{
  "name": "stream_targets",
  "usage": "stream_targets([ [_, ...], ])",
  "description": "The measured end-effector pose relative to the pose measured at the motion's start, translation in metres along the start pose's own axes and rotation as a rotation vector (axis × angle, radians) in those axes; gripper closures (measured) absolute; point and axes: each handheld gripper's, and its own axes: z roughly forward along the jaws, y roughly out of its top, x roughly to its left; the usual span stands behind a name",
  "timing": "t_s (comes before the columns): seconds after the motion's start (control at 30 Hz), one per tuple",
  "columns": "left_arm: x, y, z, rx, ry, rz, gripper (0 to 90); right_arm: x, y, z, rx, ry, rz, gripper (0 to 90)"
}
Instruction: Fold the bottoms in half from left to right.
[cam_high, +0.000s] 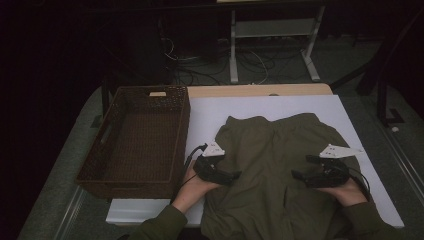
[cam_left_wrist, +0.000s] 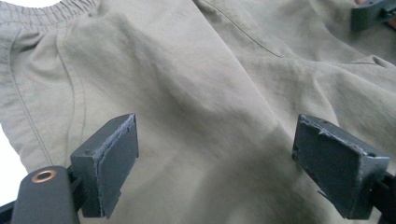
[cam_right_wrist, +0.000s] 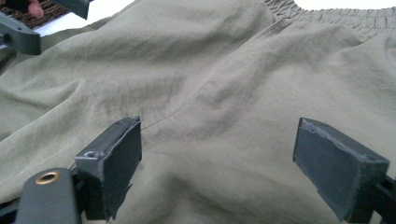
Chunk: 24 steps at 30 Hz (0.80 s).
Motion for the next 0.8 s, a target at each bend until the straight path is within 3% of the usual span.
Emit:
stream_targets([
  [0.2, 0.005, 0.005, 0.003, -0.01, 0.027, -0.01, 13.8, 0.001, -0.001, -0.001, -0.004, 0.004, -0.006, 15.6],
  [0.67, 0.026, 0.014, 0.016, 0.006, 0.147, -0.029, 15.0, -0.001, -0.001, -0.003, -0.017, 0.011, 0.006, 15.5],
  [0.8, 0.035, 0.014, 0.019, -0.001, 0.156, -0.067, 15.0, -0.001, -0.001, -0.004, -0.019, 0.012, 0.008, 15.5],
])
